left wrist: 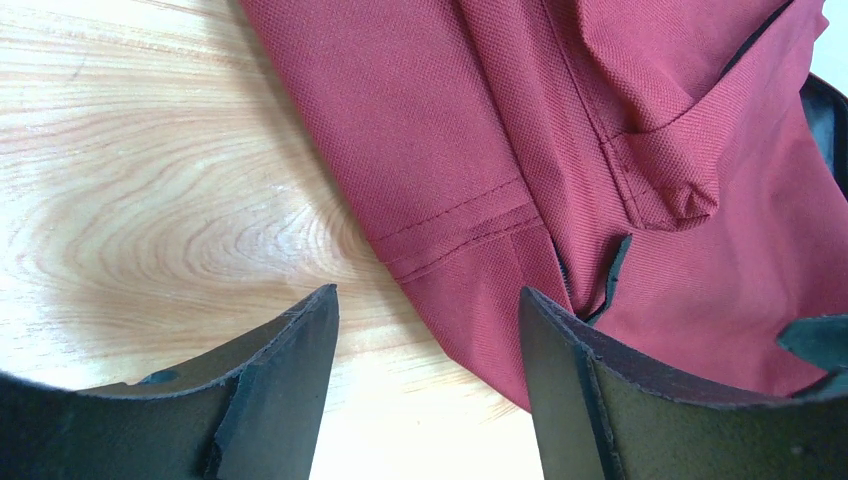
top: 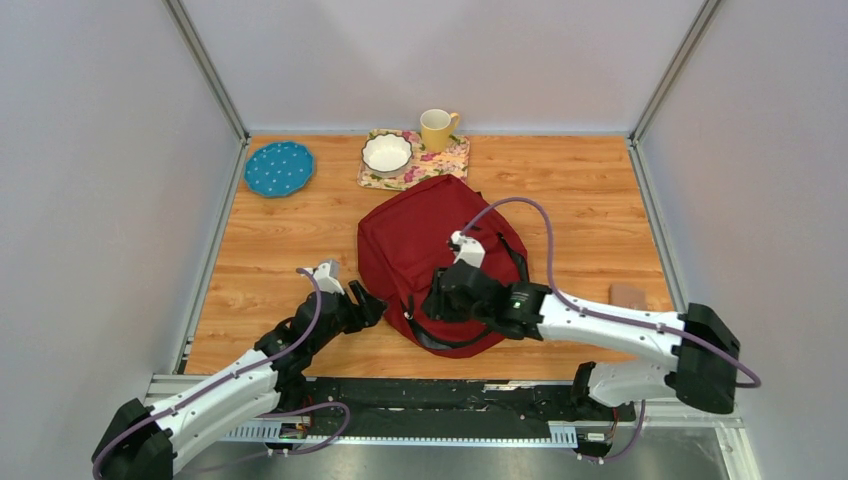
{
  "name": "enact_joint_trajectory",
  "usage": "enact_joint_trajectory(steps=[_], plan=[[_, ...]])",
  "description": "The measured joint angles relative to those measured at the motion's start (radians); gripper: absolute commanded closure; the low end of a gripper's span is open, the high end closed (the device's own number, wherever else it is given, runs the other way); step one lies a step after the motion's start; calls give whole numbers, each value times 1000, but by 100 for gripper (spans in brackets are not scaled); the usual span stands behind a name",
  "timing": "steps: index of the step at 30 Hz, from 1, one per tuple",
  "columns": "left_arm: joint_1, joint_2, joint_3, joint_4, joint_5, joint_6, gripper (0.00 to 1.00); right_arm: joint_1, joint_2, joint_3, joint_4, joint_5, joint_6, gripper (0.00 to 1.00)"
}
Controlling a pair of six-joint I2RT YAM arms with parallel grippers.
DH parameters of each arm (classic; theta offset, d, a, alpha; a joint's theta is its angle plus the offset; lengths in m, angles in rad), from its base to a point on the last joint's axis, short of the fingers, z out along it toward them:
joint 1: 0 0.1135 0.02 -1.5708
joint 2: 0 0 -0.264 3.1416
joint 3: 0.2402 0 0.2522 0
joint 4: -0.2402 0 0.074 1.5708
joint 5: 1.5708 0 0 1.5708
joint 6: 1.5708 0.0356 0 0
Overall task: Pack the student bag
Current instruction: Zip the student bag at the center of the board.
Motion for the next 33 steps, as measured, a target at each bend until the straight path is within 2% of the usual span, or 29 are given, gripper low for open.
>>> enact_joint_trajectory(steps=[10,17,28,31,33], plan=[[70,-5,0,-4,61,16,25,86,308,230,-32,204,85,59],[117,-11,0,-5,129,37,24,98,474,392,-175,293,154,61],[150,-23,0,-5,192,50,23,115,597,482,-337,380,211,63],[157,-23,0,-5,204,52,23,115,626,507,-354,388,211,67],[159,-24,0,-5,210,53,23,115,637,515,-361,393,211,73]])
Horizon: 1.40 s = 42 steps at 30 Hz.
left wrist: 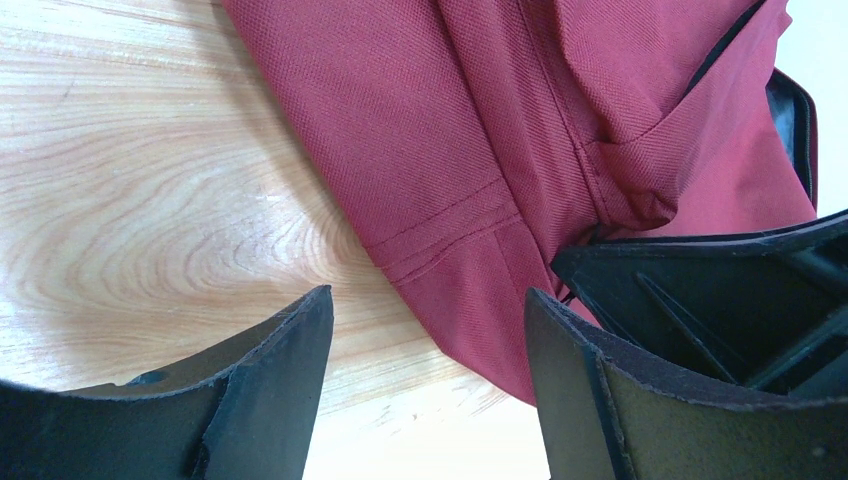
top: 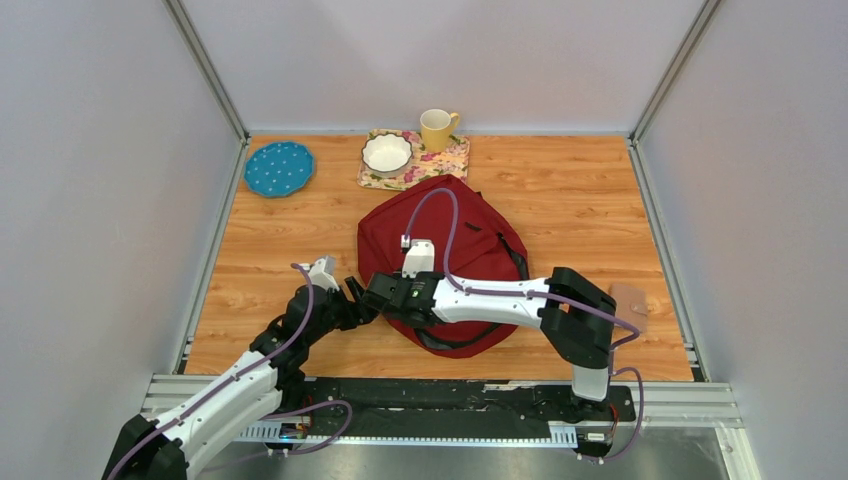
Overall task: Pack the student bag
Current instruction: Zip the student bag at the center of the board.
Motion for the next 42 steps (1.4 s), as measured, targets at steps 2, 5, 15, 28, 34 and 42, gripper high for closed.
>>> enact_joint_trajectory(steps=[2,5,15,28,34,42], plan=[[3,-1,0,0,7,0,23,0,9,8,-10,5,0,80],[5,-1,0,1,18,-1,22,0,19,16,-16,12,-2,98],[5,3,0,3,34,-6,21,0,27,21,-23,27,-18,100],[6,187,-60,278,113,-115,21,20,-214,-240,201,-15,-108,100],[7,244,-62,462,140,-160,21,25,-216,-254,243,-51,-127,100],[10,309,-63,544,171,-164,20,33,-232,-256,251,-58,-143,100]])
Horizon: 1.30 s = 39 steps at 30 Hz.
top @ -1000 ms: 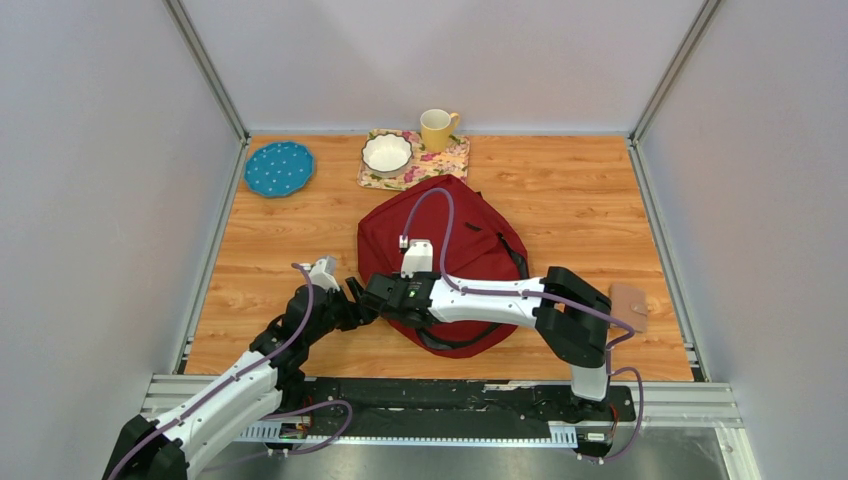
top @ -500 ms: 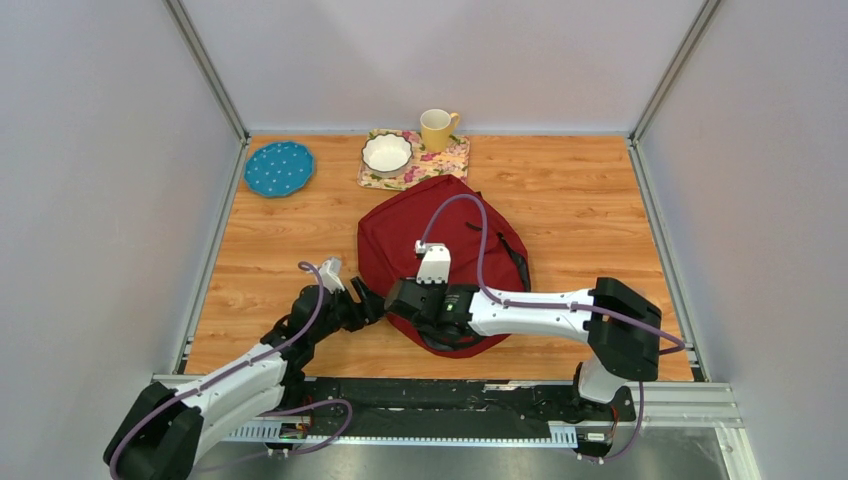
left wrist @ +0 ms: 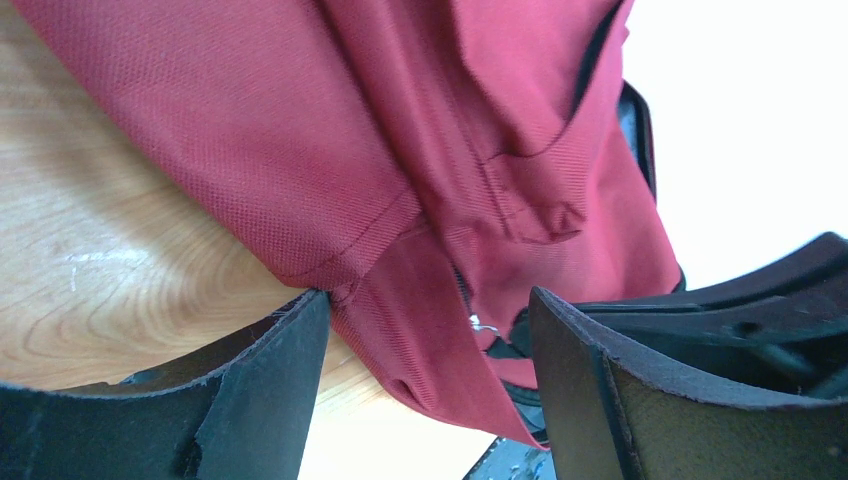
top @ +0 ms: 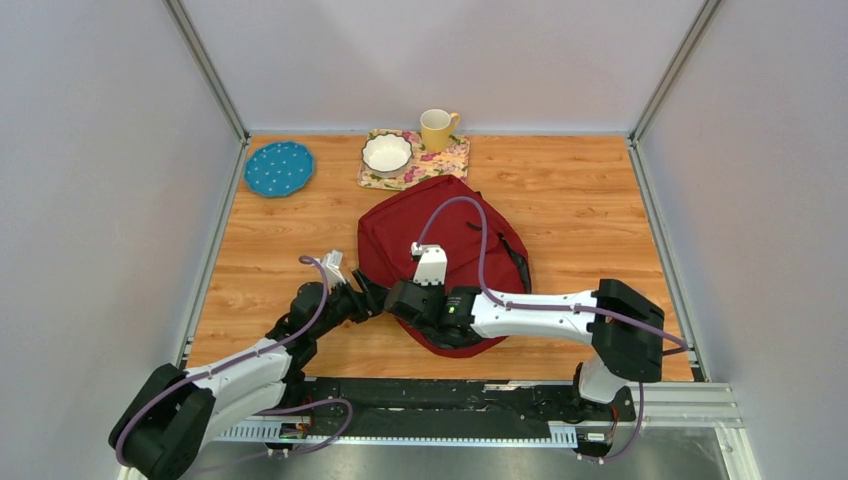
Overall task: Pack the student bag
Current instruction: Zip the student bag at the center of the board.
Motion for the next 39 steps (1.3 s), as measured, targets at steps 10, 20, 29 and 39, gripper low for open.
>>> enact_joint_trajectory(steps=[10,20,29,39], plan=[[2,85,21,-29,85,4,20,22,-90,-74,70,2,-74,100],[1,-77,47,-213,20,71,20,22,-92,-72,80,-12,-105,100],[1,68,61,-129,31,89,19,22,-158,-72,88,-19,-154,100],[1,-15,72,-91,14,127,19,22,-179,-72,60,-26,-194,100]])
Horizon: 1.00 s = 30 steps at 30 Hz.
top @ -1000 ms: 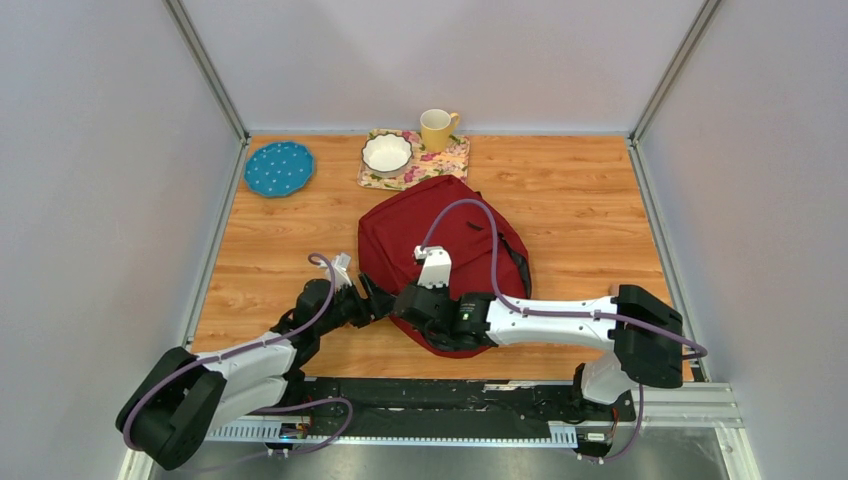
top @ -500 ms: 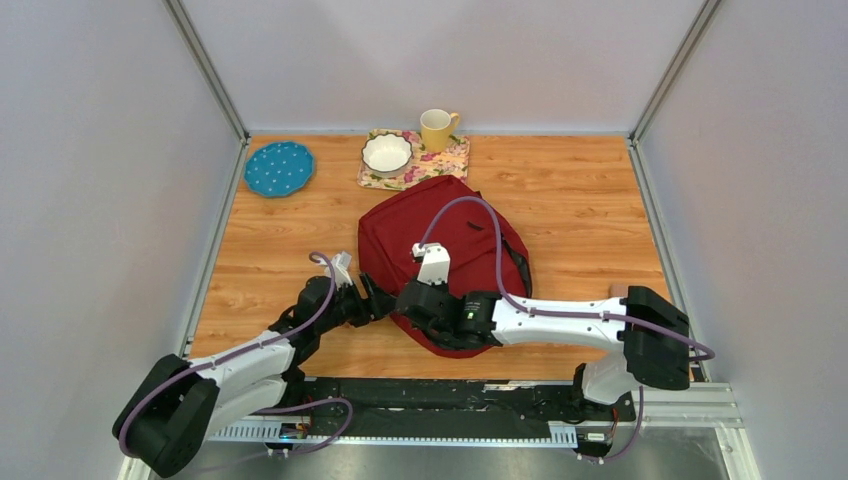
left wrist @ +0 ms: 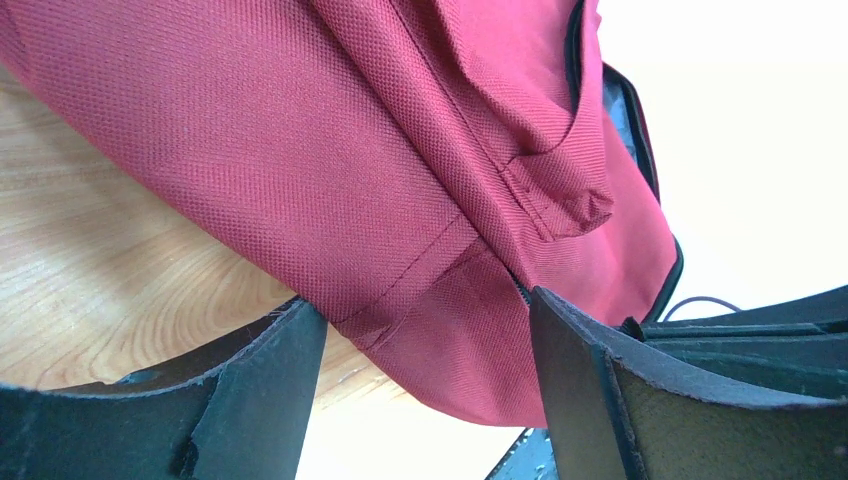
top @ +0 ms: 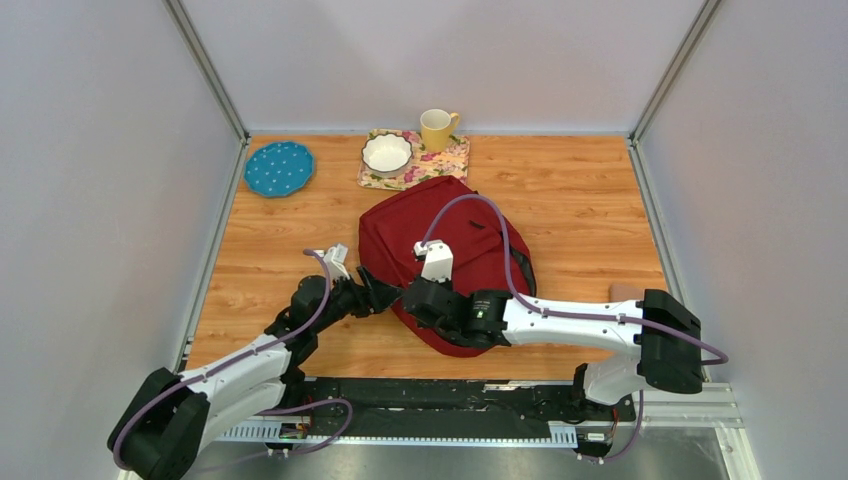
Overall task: Pack the student bag
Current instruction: Zip the student bag at the center of the board.
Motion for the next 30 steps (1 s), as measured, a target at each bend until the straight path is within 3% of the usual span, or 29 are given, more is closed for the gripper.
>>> enact_joint_trajectory(steps=[11,22,30], plan=[[1,-14,0,-26,3,-31,19,0,0,0,-10,-13,-6,100],[0,-294,85,-451,-134,22,18,0,0,0,-10,-28,-19,100],[0,-30,201,-398,-65,35,18,0,0,0,-8,-48,-19,100]])
